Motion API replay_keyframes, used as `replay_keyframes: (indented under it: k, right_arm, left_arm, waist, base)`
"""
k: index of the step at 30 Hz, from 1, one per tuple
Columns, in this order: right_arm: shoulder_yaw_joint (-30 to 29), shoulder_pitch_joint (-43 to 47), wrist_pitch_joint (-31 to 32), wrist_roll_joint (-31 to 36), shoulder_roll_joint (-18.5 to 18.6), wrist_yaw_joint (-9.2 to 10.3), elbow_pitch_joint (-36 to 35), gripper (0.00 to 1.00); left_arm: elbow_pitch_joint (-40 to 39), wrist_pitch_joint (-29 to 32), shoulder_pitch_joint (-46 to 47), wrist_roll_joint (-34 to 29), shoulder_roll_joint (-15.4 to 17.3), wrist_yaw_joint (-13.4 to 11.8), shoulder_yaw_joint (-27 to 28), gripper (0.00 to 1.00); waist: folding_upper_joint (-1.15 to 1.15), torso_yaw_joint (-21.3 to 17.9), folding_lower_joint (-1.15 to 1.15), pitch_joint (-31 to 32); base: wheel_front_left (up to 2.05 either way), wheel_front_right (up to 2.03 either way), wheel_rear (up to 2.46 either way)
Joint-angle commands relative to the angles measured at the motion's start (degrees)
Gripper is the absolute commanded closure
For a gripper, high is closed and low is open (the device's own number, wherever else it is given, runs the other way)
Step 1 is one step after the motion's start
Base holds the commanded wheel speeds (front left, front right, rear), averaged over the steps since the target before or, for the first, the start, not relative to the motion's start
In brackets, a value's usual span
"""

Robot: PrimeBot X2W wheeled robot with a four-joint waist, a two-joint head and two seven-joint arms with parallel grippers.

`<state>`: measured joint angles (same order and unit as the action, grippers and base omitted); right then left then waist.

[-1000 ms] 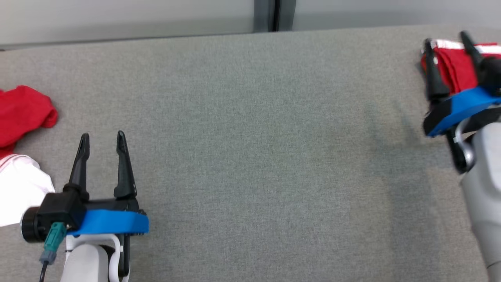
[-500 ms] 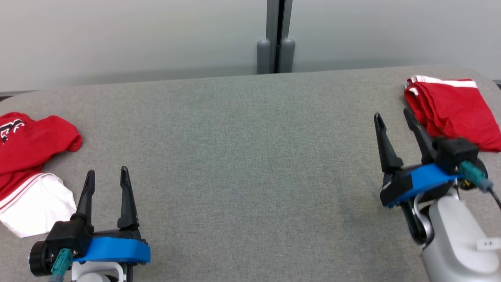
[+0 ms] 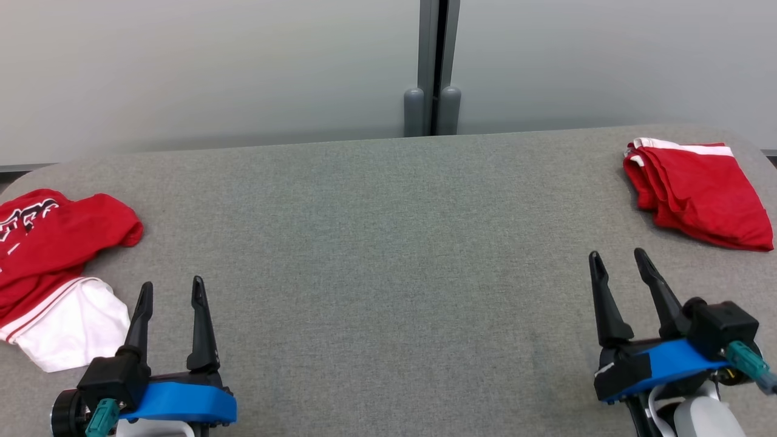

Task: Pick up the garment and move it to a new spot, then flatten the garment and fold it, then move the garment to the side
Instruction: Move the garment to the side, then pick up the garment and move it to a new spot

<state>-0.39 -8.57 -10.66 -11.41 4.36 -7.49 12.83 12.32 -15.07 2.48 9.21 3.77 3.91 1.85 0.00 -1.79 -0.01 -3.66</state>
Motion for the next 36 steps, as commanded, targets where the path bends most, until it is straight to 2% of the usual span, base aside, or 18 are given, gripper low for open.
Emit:
replay_keyframes:
  k: [1,13,20,27,36]
  right_arm:
    - [-0.4,1.6,0.4,0.9,-0.4,-0.01,-1.1,0.0]
    - [-2.2,5.5,2.6,2.0,-1.5,-0.01,-4.8,0.0]
    - [-1.3,5.5,2.8,1.7,-1.5,-0.01,-5.1,0.0]
    - [0.7,4.4,2.6,1.1,-1.5,-0.01,-4.5,0.0]
    - [2.5,3.4,2.7,1.4,-1.5,-0.01,-3.6,0.0]
  left_arm:
    - [0.0,-0.2,-0.4,0.2,0.2,0.0,0.1,0.0]
    - [0.2,-0.1,-0.6,0.1,0.5,-0.2,-0.3,0.0]
    - [0.2,-0.1,0.4,0.2,0.8,-0.3,-0.4,0.0]
    - [0.0,-0.2,0.8,0.5,1.0,-0.8,-0.3,0.0]
    - [0.2,-0.2,0.8,1.3,1.6,-1.4,0.5,0.0]
  waist:
    - [0.0,0.1,0.01,0.1]
    - [0.0,1.0,0.01,0.5]
    - [0.0,3.0,0.01,0.2]
    - [0.0,7.0,0.01,-0.3]
    - [0.0,14.3,0.01,-0.9]
  base:
    - [0.0,0.0,0.0]
    - [0.0,0.0,0.0]
    - [0.0,0.0,0.0]
    - [0.0,0.0,0.0]
    - [0.0,0.0,0.0]
